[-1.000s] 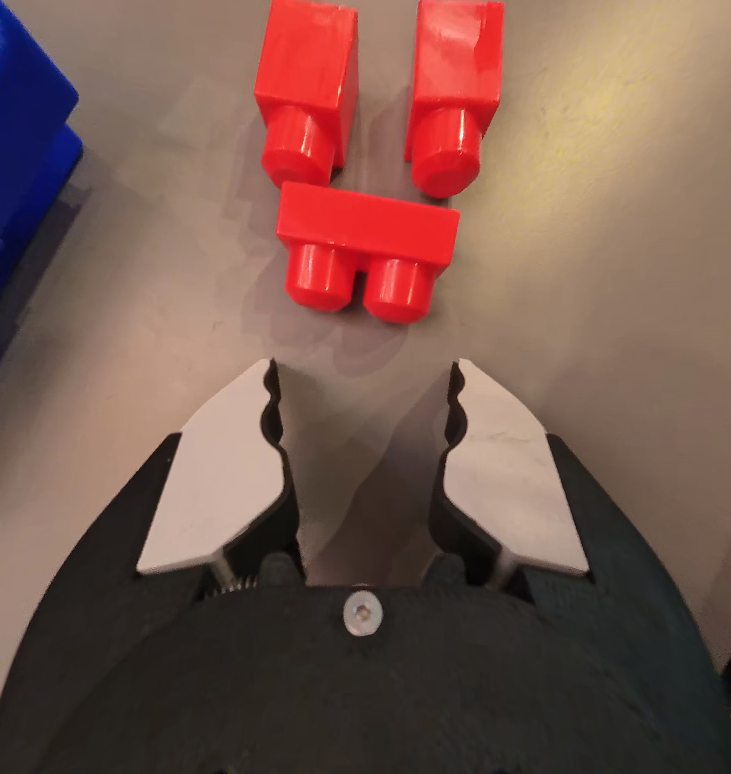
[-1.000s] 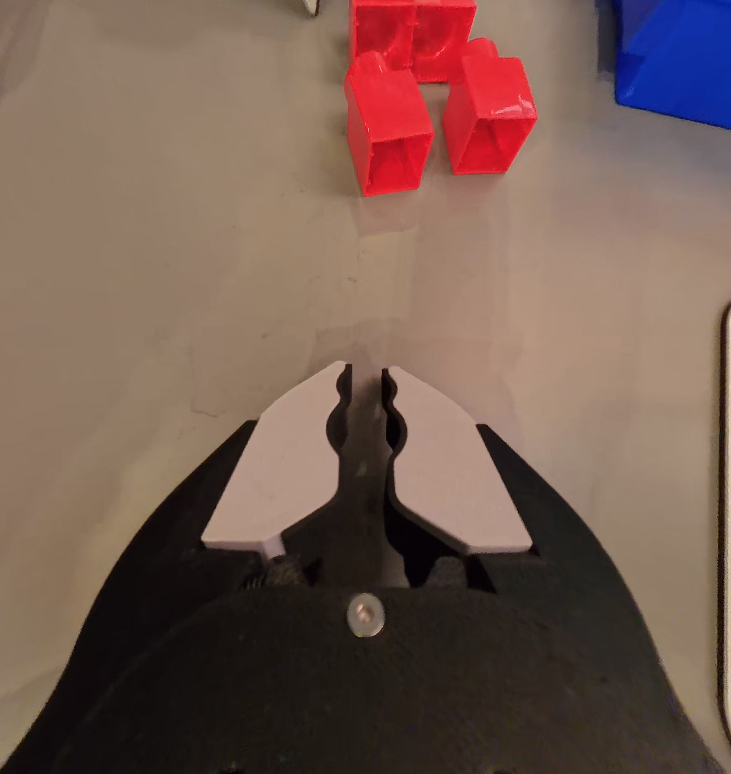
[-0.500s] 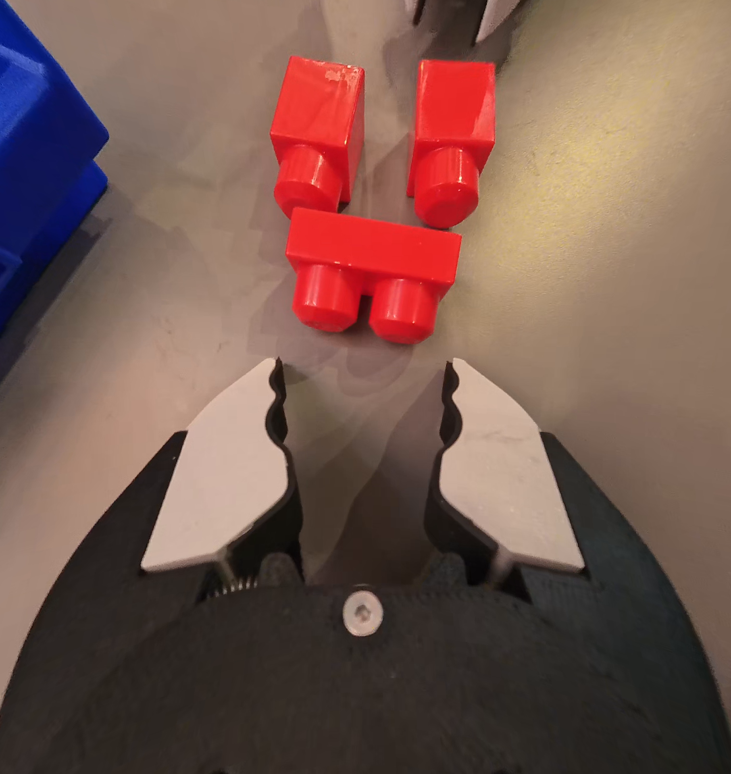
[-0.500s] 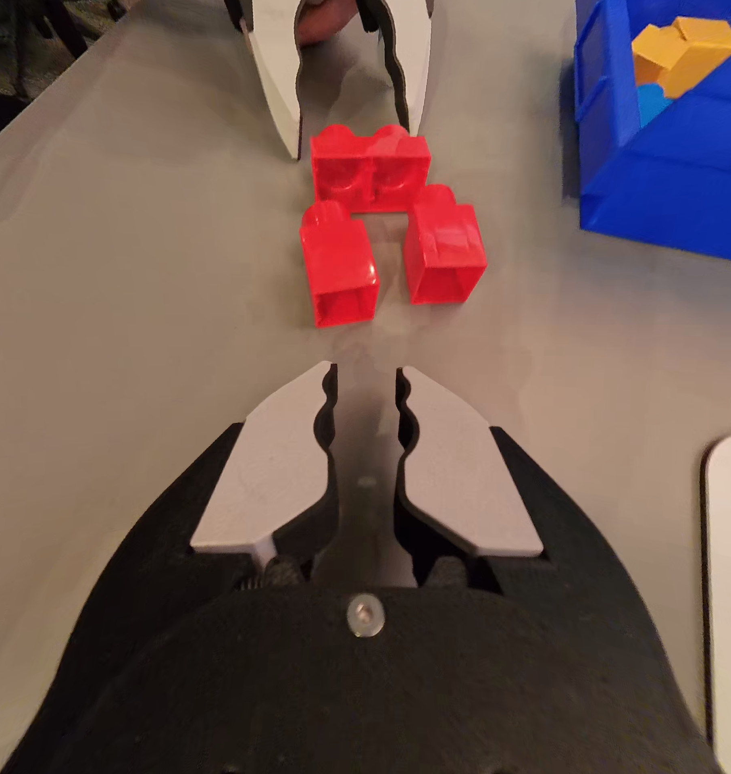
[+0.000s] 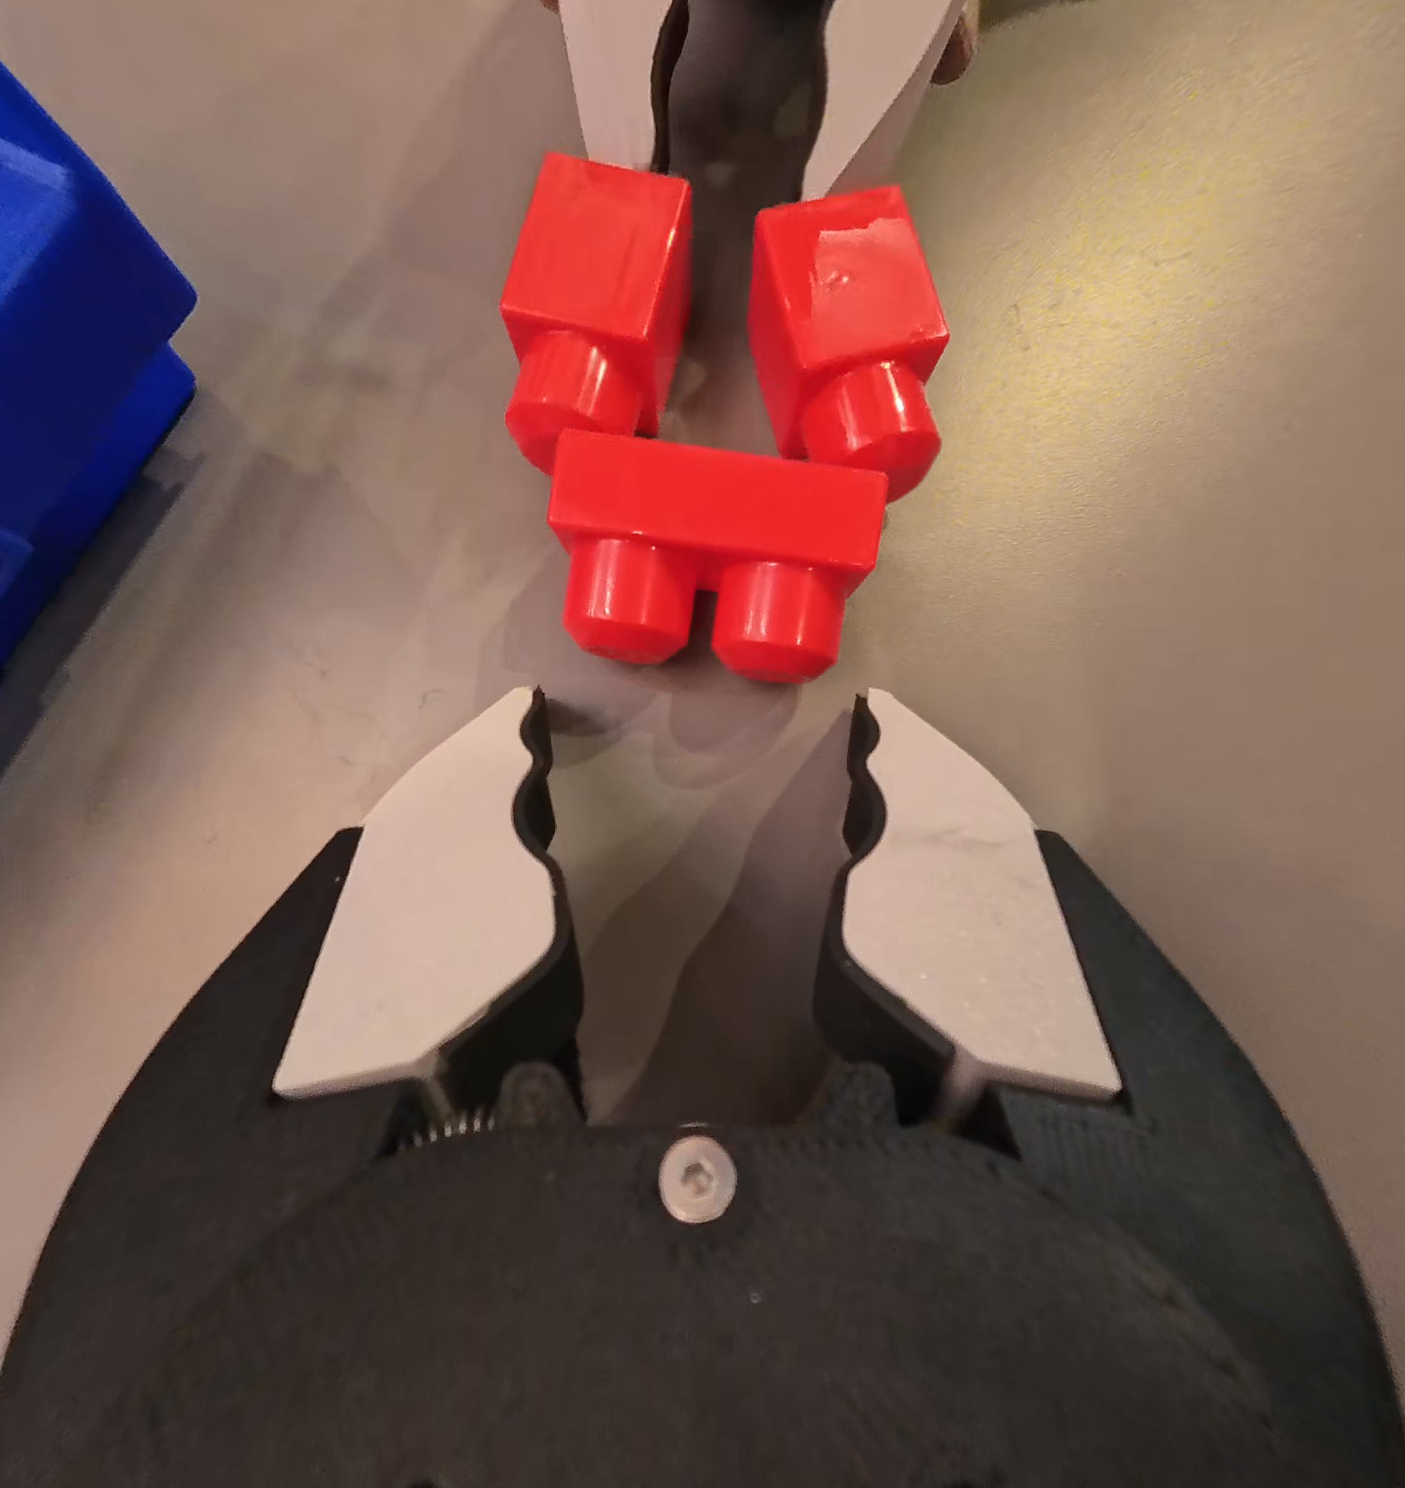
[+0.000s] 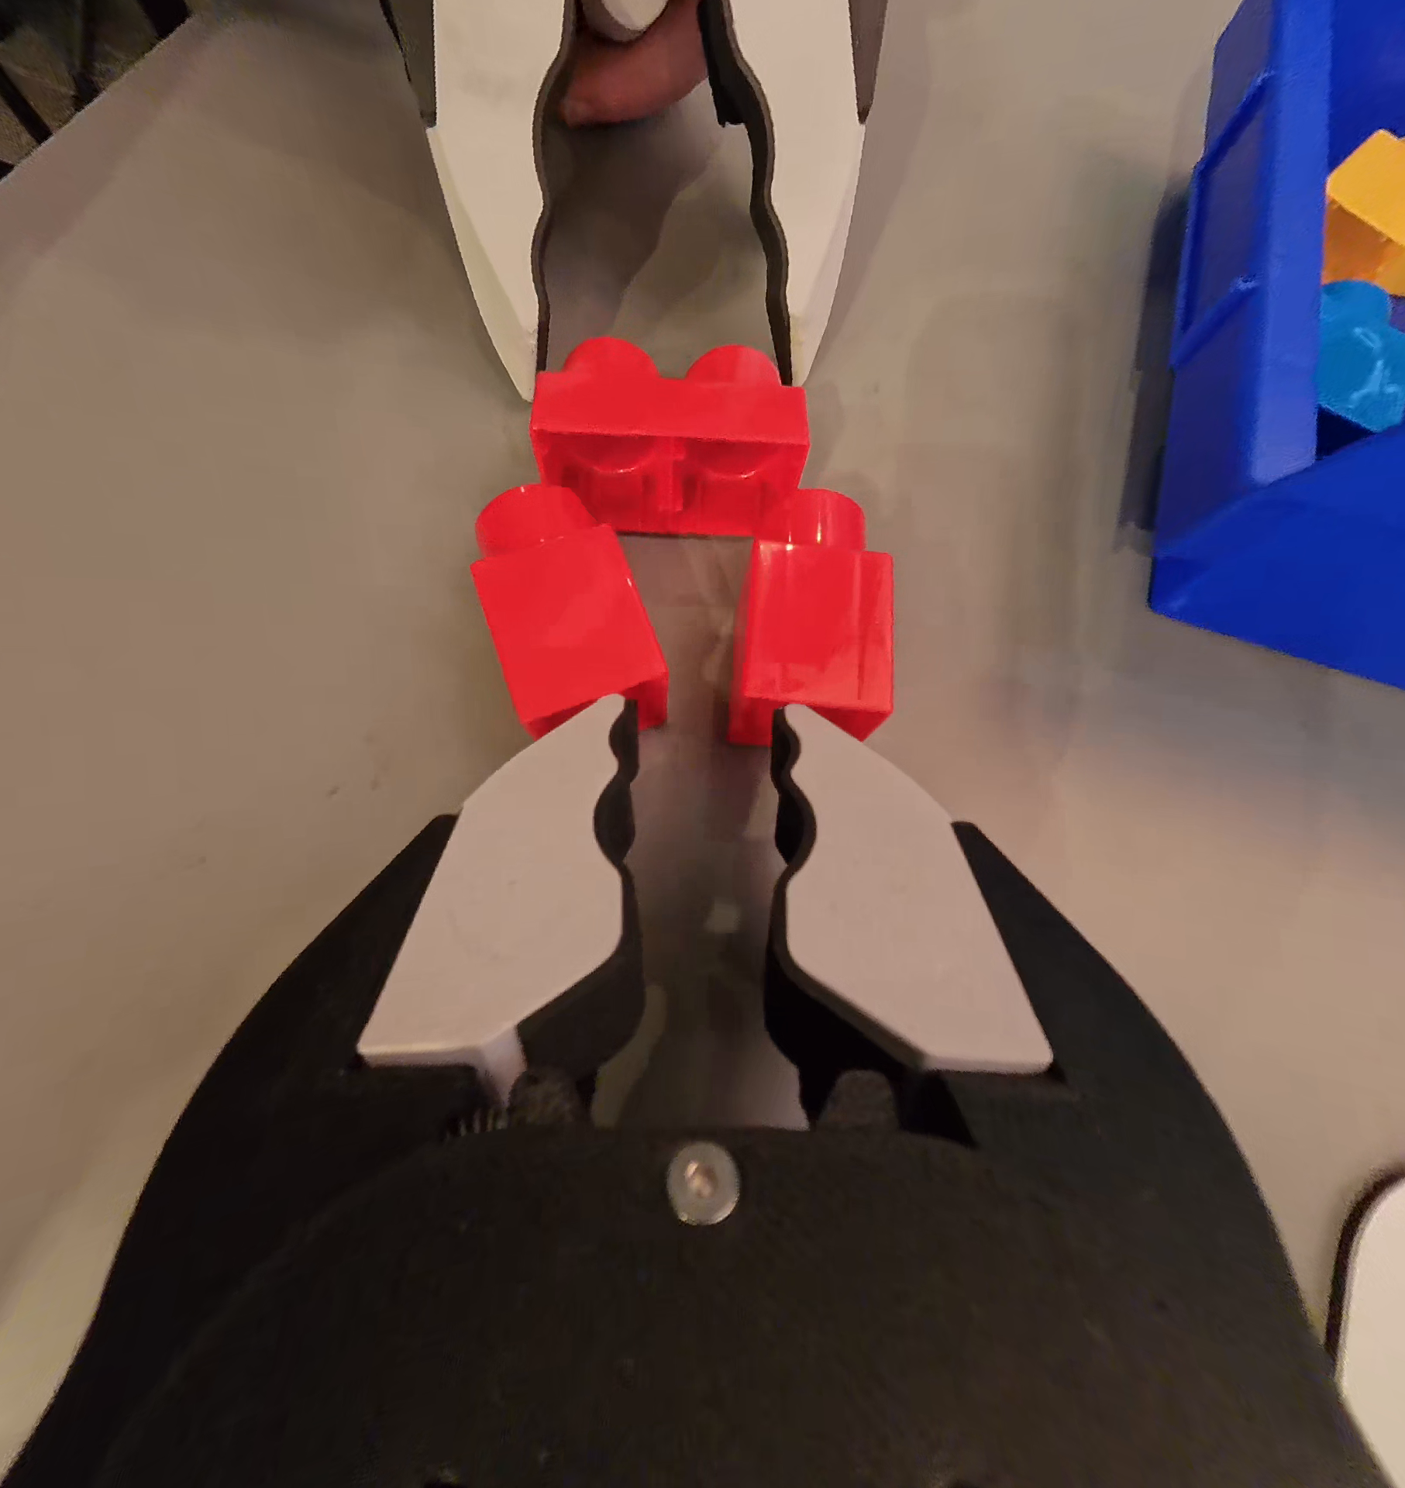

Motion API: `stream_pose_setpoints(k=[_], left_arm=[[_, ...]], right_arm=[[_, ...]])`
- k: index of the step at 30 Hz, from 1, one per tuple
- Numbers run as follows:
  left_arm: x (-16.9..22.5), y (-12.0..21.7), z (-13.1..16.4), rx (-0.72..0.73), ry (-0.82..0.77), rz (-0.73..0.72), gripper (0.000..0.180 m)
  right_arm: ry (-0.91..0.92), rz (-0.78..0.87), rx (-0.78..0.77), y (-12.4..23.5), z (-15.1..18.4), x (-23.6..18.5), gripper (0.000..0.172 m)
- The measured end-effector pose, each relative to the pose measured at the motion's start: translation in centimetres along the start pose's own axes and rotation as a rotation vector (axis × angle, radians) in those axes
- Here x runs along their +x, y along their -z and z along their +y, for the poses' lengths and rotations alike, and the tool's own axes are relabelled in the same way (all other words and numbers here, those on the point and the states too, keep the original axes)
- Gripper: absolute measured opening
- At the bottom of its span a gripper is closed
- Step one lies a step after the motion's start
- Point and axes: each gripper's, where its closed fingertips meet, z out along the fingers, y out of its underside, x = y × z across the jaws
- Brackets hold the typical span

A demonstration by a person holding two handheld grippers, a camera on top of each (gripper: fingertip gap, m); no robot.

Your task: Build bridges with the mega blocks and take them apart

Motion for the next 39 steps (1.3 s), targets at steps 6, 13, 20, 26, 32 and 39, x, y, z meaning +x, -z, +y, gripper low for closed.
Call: stream_pose_setpoints(k=[6,13,20,26,32,39], left_arm=[[0.0,0.0,0.0,0.0,0.002,-0.003,0.069],[0.1,0.4,0.3,-0.015,0.049,-0.014,0.072],[2.7,1.4,-1.7,0.026,0.105,-0.139,0.093],[1.7,0.5,-5.1,0.046,-0.051,-0.37,0.121],[0.2,-1.4,-5.6,-0.053,-0.171,-0.385,0.126],[-1.9,-1.9,-5.3,-0.102,-0.238,-0.347,0.118]], right_arm=[[0.019,-0.036,0.011,-0.7,-0.8,-0.1,0.014],[0.042,-0.06,0.001,-1.1,-1.0,-0.6,0.022],[0.053,-0.076,-0.006,-1.1,-0.9,-1.0,0.029],[0.056,-0.074,-0.008,-1.2,-0.9,-1.0,0.029],[0.063,-0.074,-0.006,-1.2,-0.9,-1.1,0.029],[0.054,-0.075,0.003,-1.1,-1.0,-1.0,0.03]])
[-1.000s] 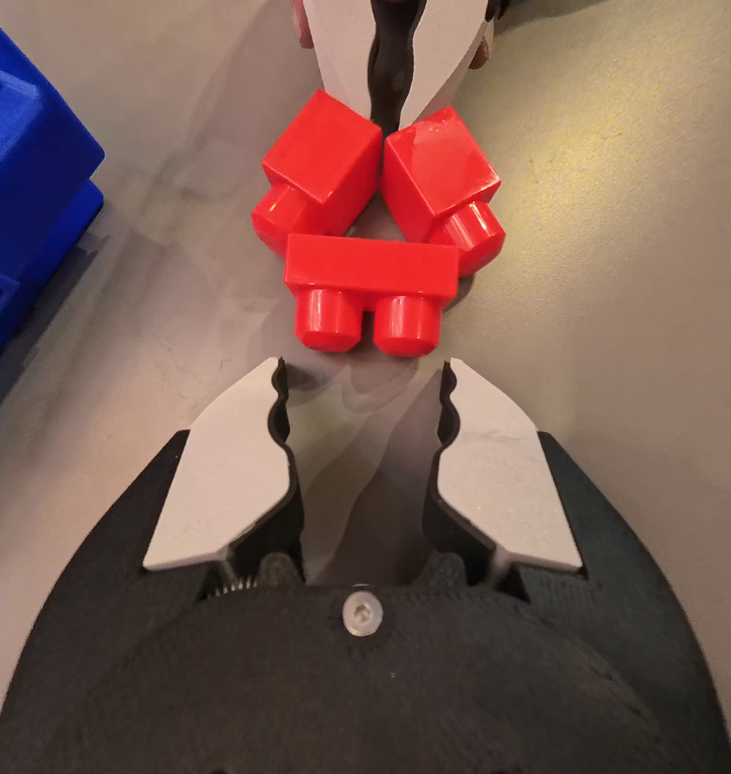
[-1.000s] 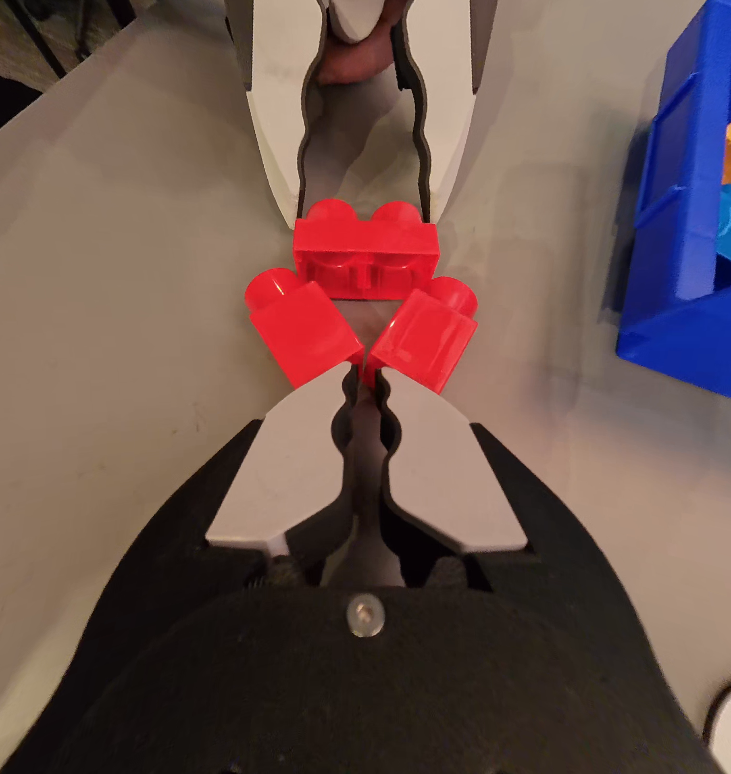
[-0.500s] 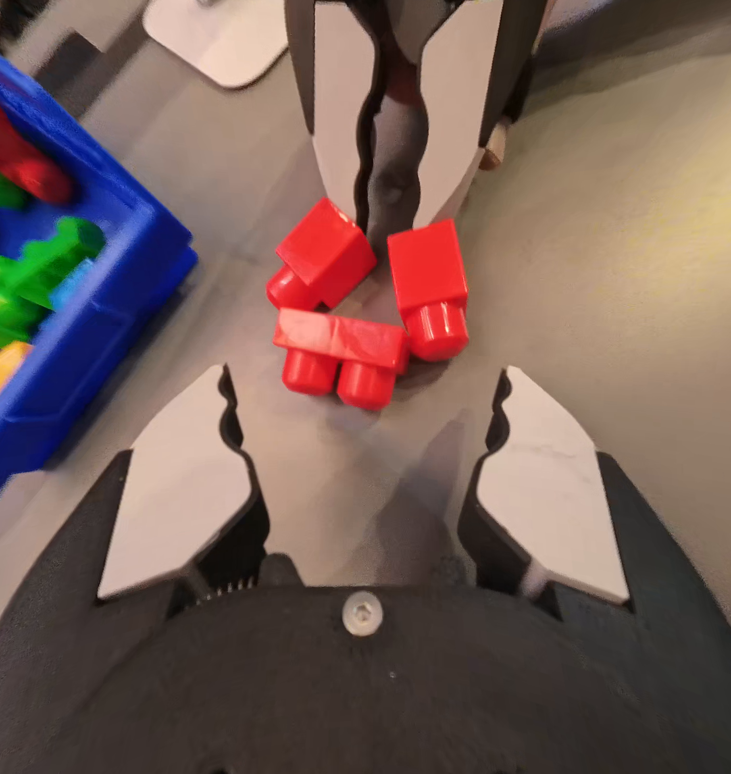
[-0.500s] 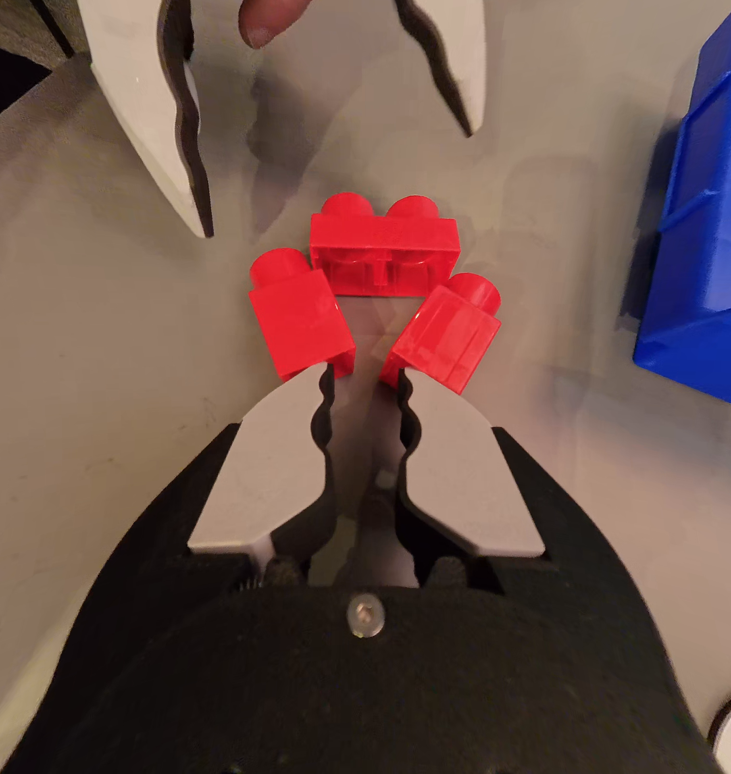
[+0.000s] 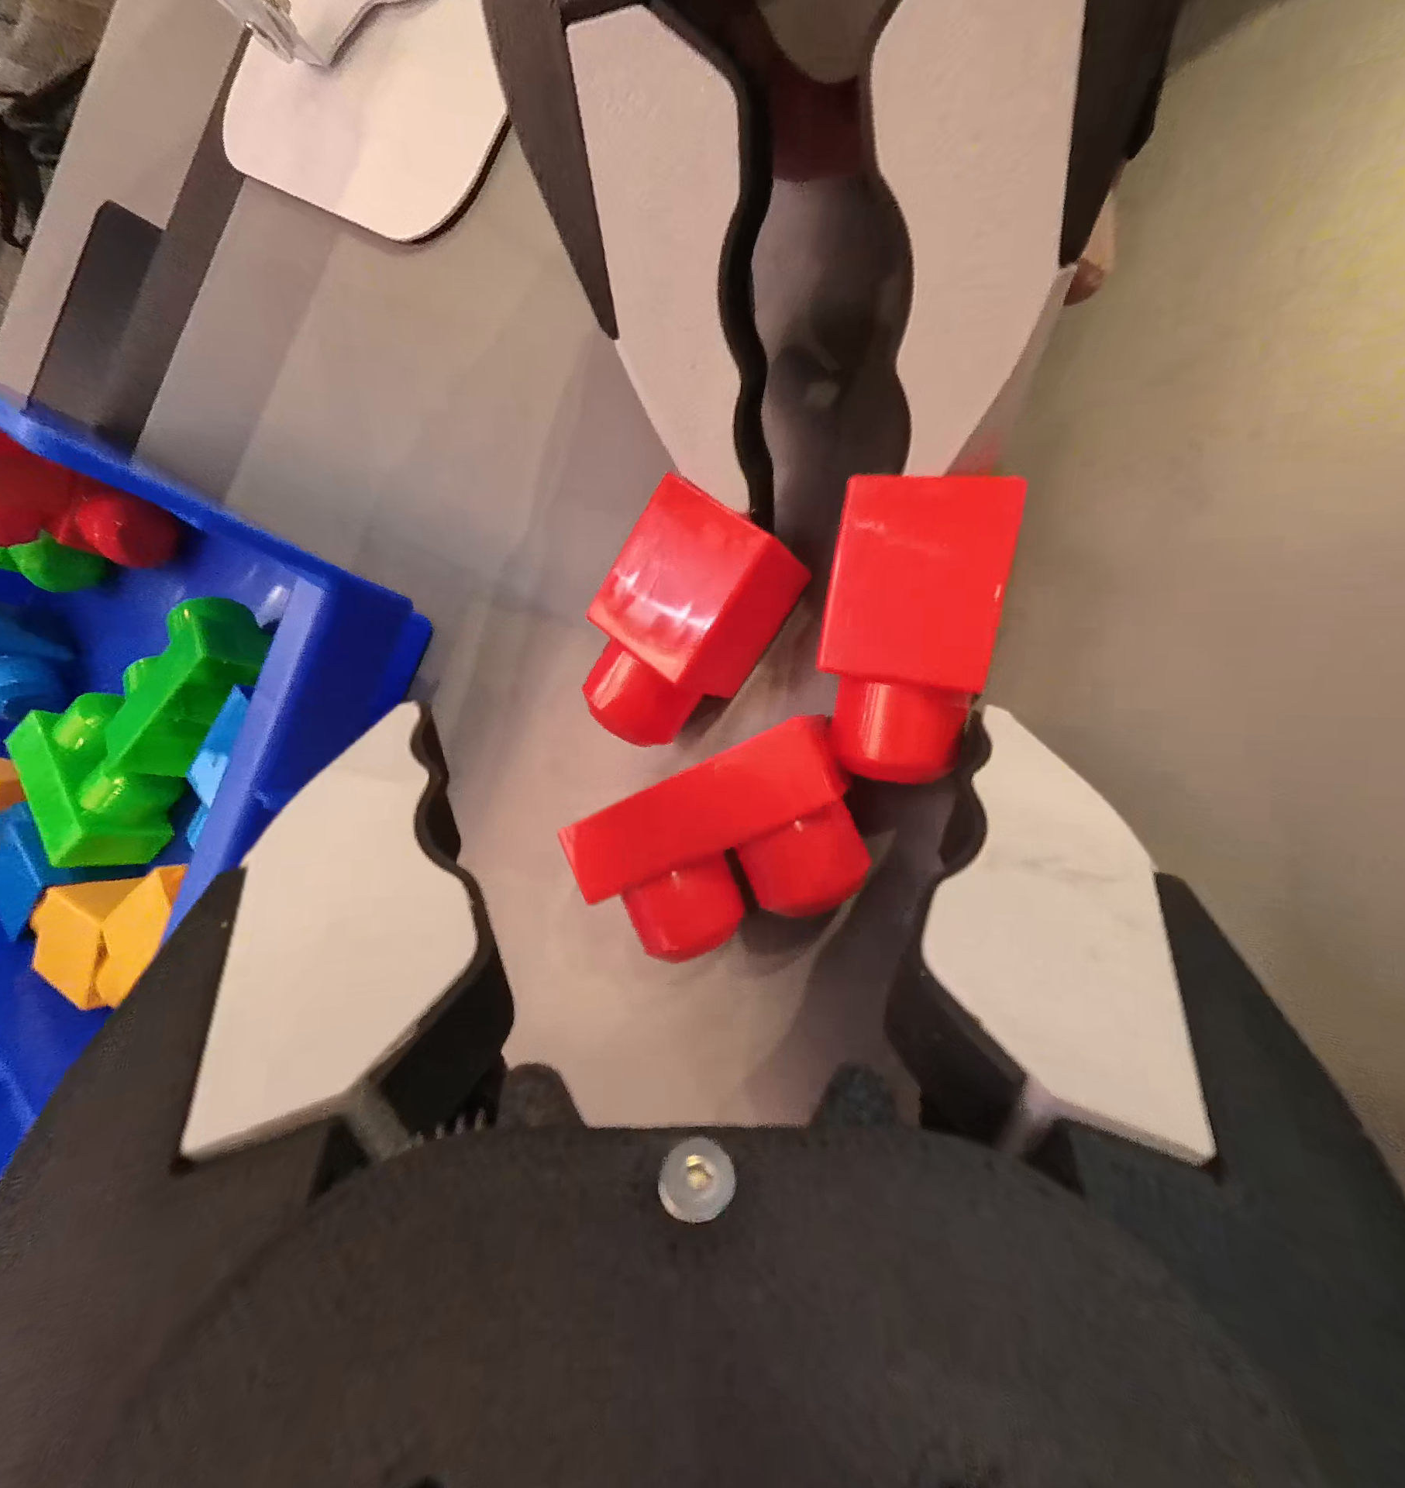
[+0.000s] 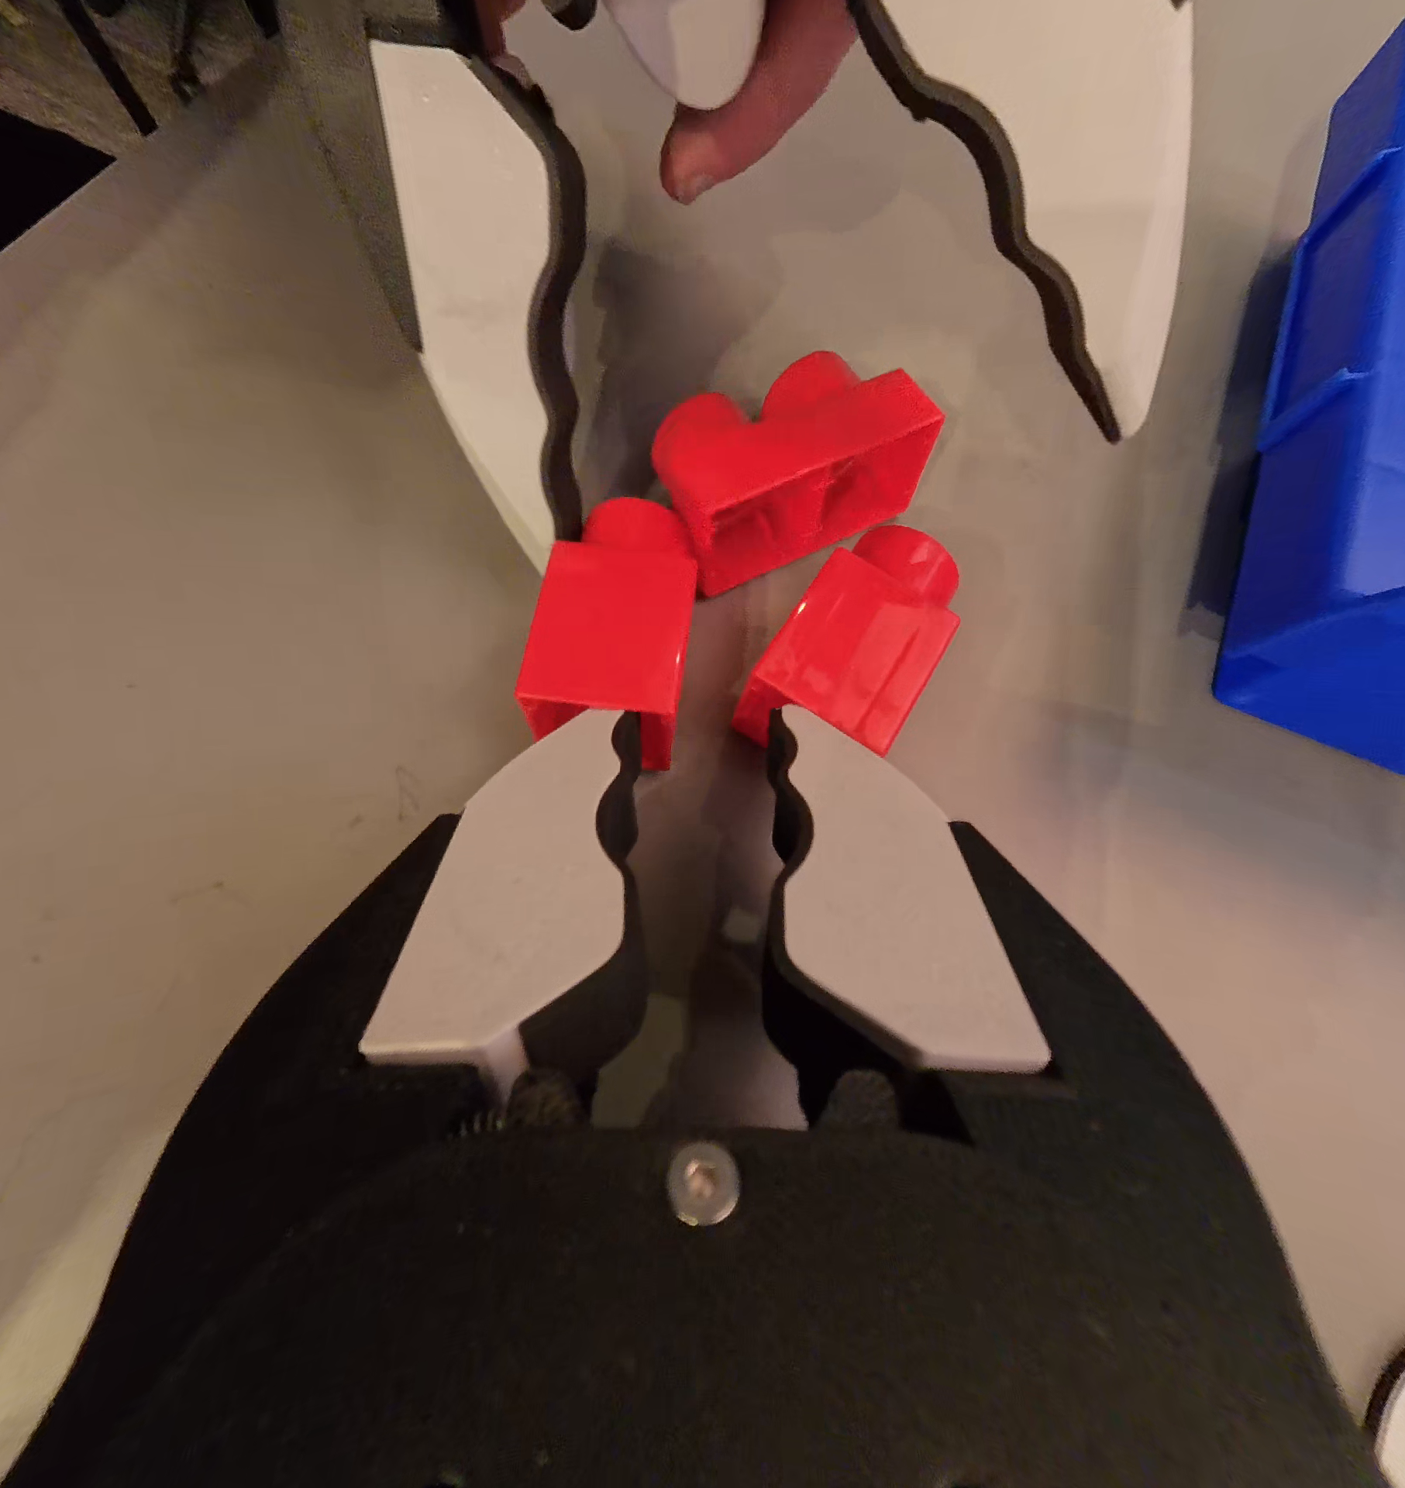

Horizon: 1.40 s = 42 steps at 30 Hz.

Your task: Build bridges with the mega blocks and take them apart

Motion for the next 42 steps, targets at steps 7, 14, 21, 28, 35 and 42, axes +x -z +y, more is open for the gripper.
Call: stream_pose_setpoints(k=[7,14,21,28,35,42], left_arm=[[1.5,-1.3,-0.8,0.025,-0.048,0.2,0.096],[1.8,-1.7,-1.5,0.058,0.015,0.216,0.087],[2.2,-1.7,-1.5,0.068,0.076,0.184,0.093],[2.2,-1.7,-1.4,0.06,0.133,0.169,0.092],[2.2,-1.5,-1.5,0.07,0.184,0.151,0.084],[2.1,-1.5,-1.7,0.095,0.186,0.143,0.09]], right_arm=[[-0.03,0.028,-0.005,0.0,0.0,0.4,0.029],[-0.053,0.053,-0.003,0.0,0.0,0.8,0.018],[-0.075,0.057,-0.01,-0.2,-0.1,0.6,0.016],[-0.117,0.092,-0.022,-0.3,0.0,1.2,0.017],[-0.145,0.088,-0.023,-0.6,-0.2,1.0,0.016],[-0.146,0.091,0.005,-0.3,-0.5,0.9,0.012]])
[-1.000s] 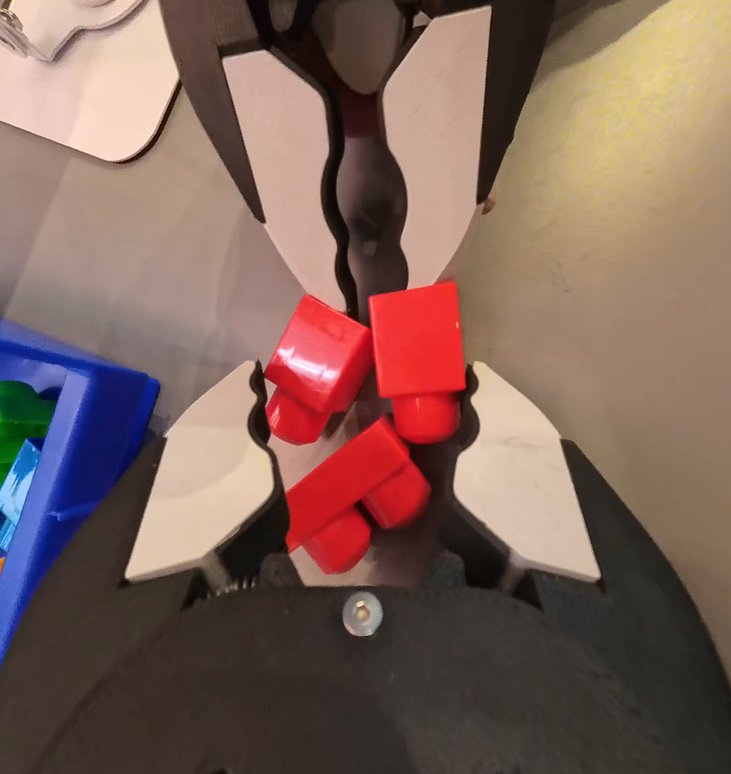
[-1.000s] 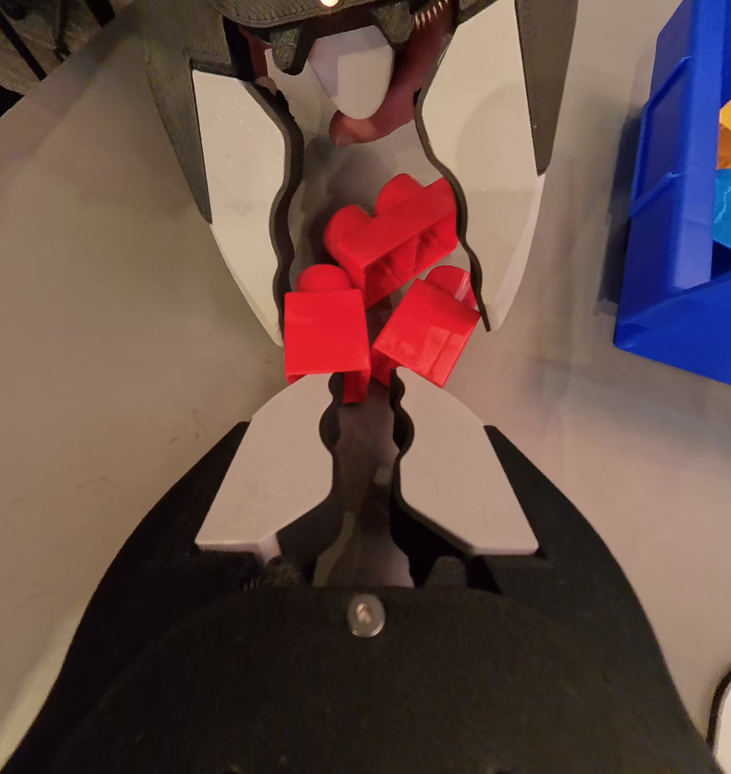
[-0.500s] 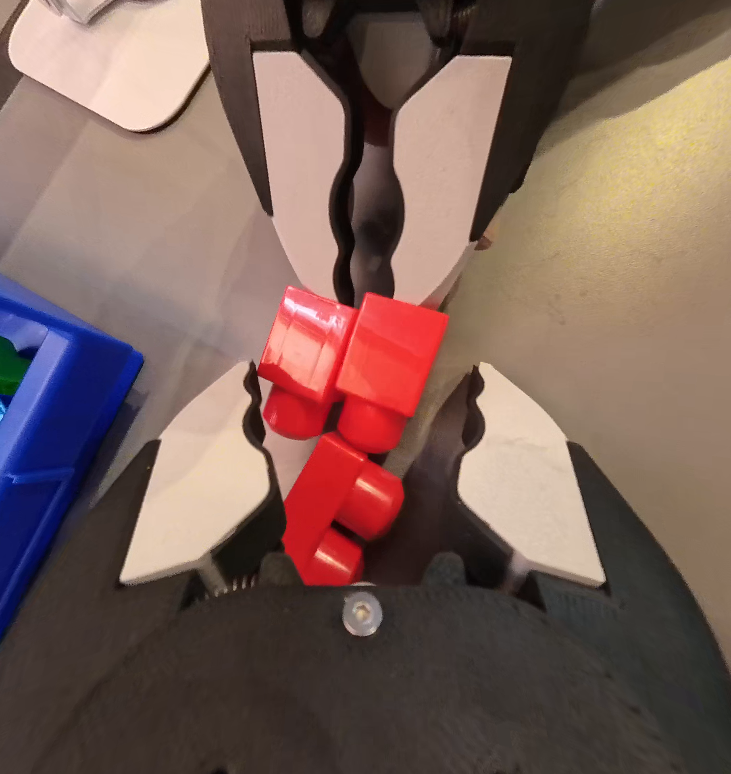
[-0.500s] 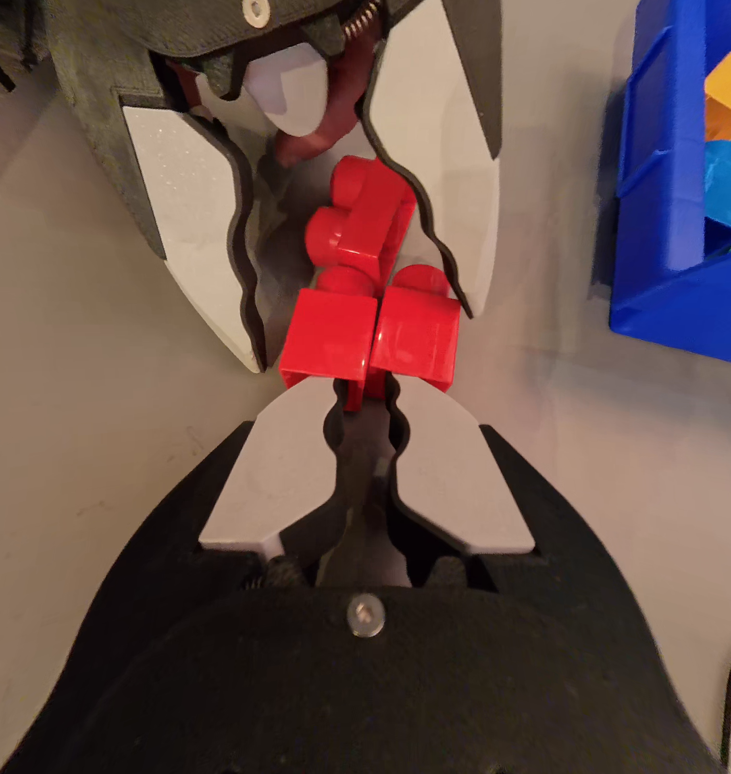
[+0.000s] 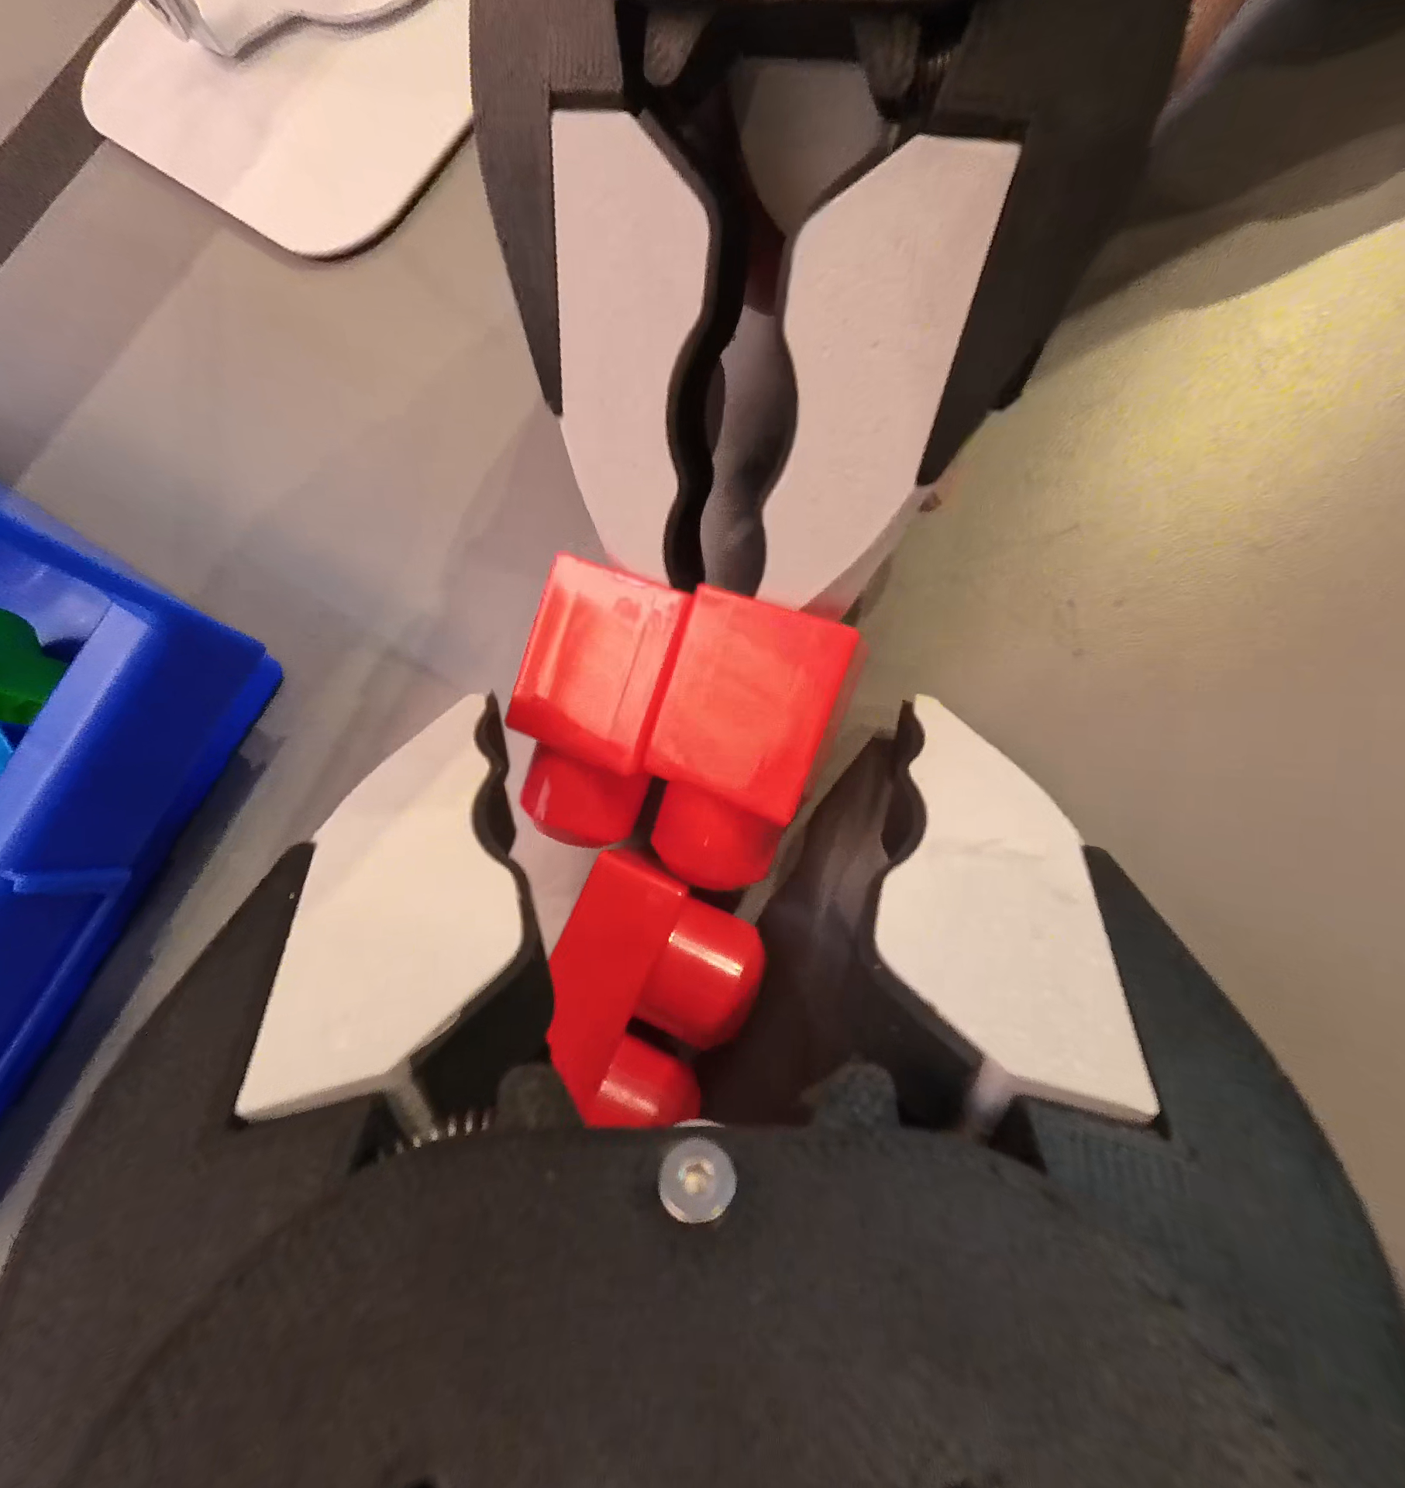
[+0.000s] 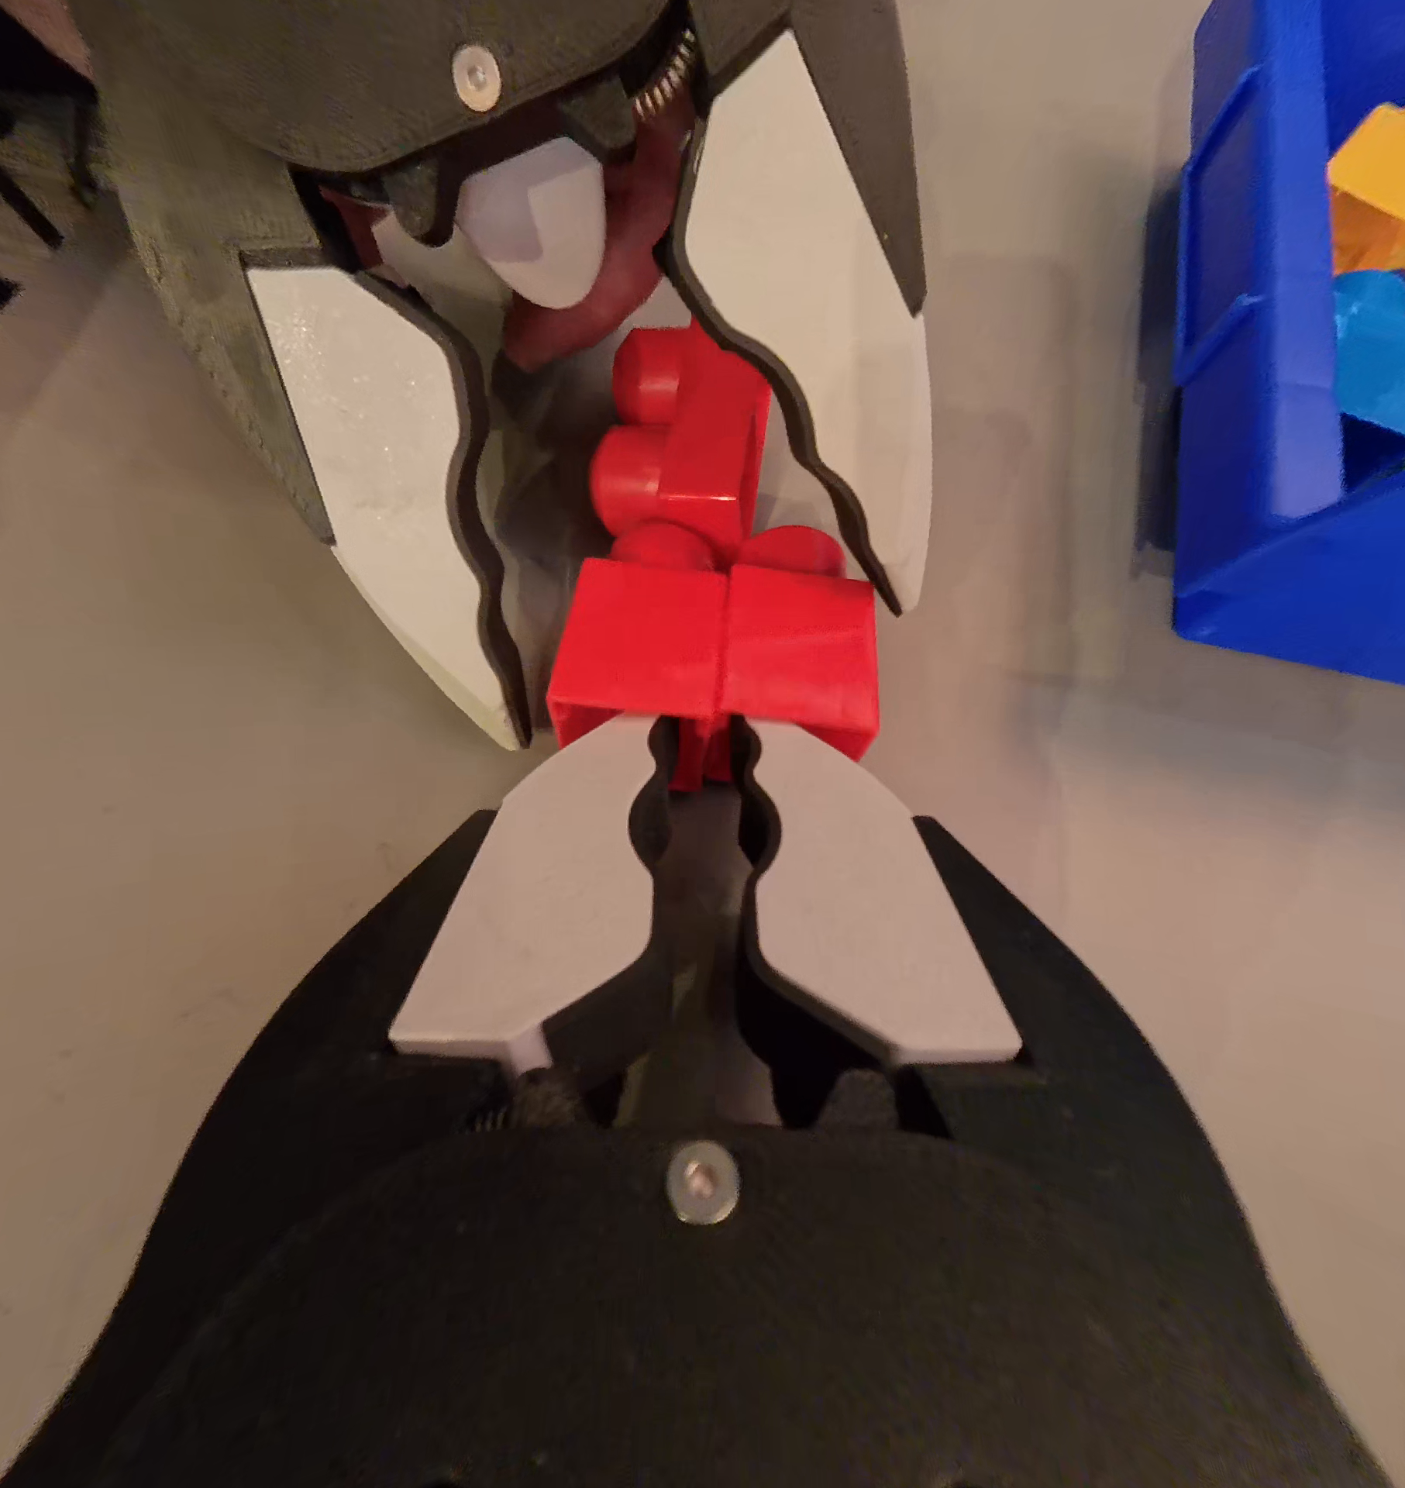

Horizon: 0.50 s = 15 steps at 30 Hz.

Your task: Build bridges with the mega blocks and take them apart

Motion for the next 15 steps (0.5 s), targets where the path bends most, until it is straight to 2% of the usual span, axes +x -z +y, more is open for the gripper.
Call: stream_pose_setpoints(k=[5,10,13,15], left_arm=[[-1.5,2.3,-0.6,0.044,0.042,-0.046,0.095],[-2.4,4.0,2.0,-0.053,0.179,-0.158,0.099],[-1.2,4.4,2.8,-0.024,0.32,-0.159,0.1],[-1.3,4.8,3.3,-0.022,0.358,-0.206,0.101]], right_arm=[[-0.036,0.009,0.046,1.3,0.2,0.6,0.012],[-0.031,0.024,0.051,2.1,0.8,0.8,0.008],[-0.027,0.024,0.063,2.3,0.7,0.8,0.008],[-0.021,0.025,0.055,2.2,0.8,0.7,0.008]])
